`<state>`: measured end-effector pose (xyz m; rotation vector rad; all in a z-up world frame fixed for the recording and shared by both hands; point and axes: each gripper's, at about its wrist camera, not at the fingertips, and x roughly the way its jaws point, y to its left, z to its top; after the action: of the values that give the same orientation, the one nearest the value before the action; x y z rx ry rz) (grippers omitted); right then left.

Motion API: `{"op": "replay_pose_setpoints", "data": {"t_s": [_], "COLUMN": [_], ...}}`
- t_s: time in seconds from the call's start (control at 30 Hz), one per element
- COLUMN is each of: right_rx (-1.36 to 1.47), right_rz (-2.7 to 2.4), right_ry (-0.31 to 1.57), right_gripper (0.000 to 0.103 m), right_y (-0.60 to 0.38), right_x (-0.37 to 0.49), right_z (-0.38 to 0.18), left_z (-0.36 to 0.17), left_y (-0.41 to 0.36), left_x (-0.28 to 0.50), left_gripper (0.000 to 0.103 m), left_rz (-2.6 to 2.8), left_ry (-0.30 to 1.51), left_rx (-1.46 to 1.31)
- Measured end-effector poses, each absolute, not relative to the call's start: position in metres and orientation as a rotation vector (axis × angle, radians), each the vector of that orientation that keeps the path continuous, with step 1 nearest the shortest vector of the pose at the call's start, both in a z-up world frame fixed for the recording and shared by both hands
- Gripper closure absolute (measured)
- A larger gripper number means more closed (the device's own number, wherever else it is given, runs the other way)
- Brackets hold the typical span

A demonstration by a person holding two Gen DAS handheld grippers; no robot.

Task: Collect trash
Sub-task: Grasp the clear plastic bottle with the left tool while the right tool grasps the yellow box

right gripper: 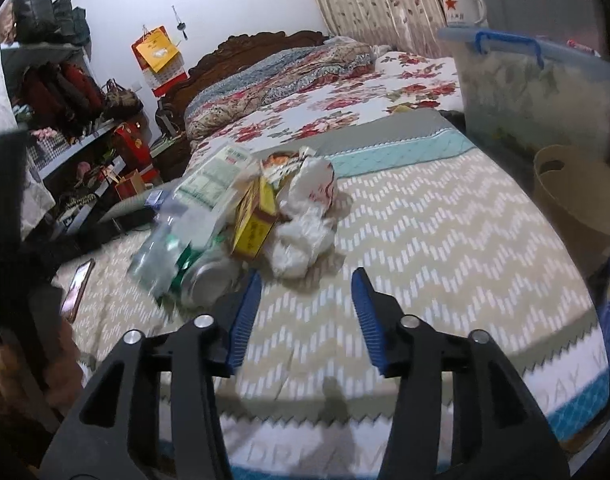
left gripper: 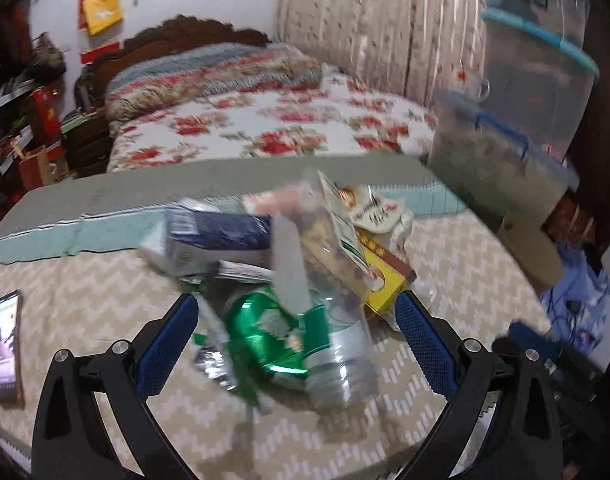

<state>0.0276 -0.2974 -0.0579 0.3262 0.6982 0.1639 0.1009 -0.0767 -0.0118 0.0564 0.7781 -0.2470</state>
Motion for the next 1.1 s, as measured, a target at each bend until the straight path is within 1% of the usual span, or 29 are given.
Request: {"op": "replay_pose_setpoints", "data": {"t_s": [0.1, 0.27, 0.3, 0.33, 0.37, 0.57, 0.77, 0.8, 0.83, 0.87, 0.9, 1.0, 1.1], "right_rx": [0.357, 0.409, 0.412, 0.415, 0.418, 0.403, 0.373, 0.356, 0.335, 0.305, 0.288, 0.278, 0.28], "right_rz": [0.205, 0.284, 0.296, 0.305, 0.313, 0.357, 0.38, 0.383, 0.383, 0.382, 0.383, 0.387, 0.377], "right_ry": [0.703, 0.722, 0.725, 0.73, 0.735, 0.765, 0.82, 0.821, 0.82, 0.819, 0.821, 0.802, 0.745], "right_gripper": [0.051, 0.051, 0.051, 0.051, 0.051, 0.051, 0.051, 0.052, 0.056, 0.065, 0.067, 0.07, 0.074], "right_y": [-0.301, -0.296, -0.294, -0.292, -0.289, -0.277, -0.261, -0.256, -0.251, -0.245, -0.242, -0.24, -0.246], "right_x": [0.054, 0.096, 0.102, 0.108, 0.111, 0.129, 0.145, 0.146, 0.147, 0.147, 0.147, 0.14, 0.123], "right_z": [-0.058, -0.063, -0.064, -0.066, -0.068, -0.076, -0.088, -0.088, -0.088, -0.087, -0.087, -0.08, -0.07], "left_z": [-0.025, -0.032, -0.034, -0.036, -0.039, -0.034, -0.011, -0.008, -0.006, -0.005, -0.005, -0.006, -0.006], "left_y": [-0.098, -0.112, -0.114, -0.114, -0.112, -0.09, -0.063, -0.059, -0.056, -0.053, -0.052, -0.05, -0.049], "left_x": [0.118, 0.139, 0.143, 0.146, 0.147, 0.137, 0.112, 0.11, 0.109, 0.108, 0.108, 0.108, 0.106], "left_gripper": [0.009, 0.009, 0.013, 0.028, 0.032, 0.032, 0.032, 0.032, 0.032, 0.032, 0.032, 0.032, 0.032], "left_rz": [-0.237, -0.208, -0.21, -0.217, -0.241, -0.269, -0.311, -0.315, -0.321, -0.328, -0.33, -0.339, -0.365], "left_ry": [0.806, 0.811, 0.817, 0.827, 0.846, 0.824, 0.753, 0.751, 0.748, 0.745, 0.744, 0.753, 0.748], "left_rx": [0.128, 0.199, 0.208, 0.211, 0.204, 0.13, 0.068, 0.059, 0.048, 0.04, 0.039, 0.027, 0.007]}}
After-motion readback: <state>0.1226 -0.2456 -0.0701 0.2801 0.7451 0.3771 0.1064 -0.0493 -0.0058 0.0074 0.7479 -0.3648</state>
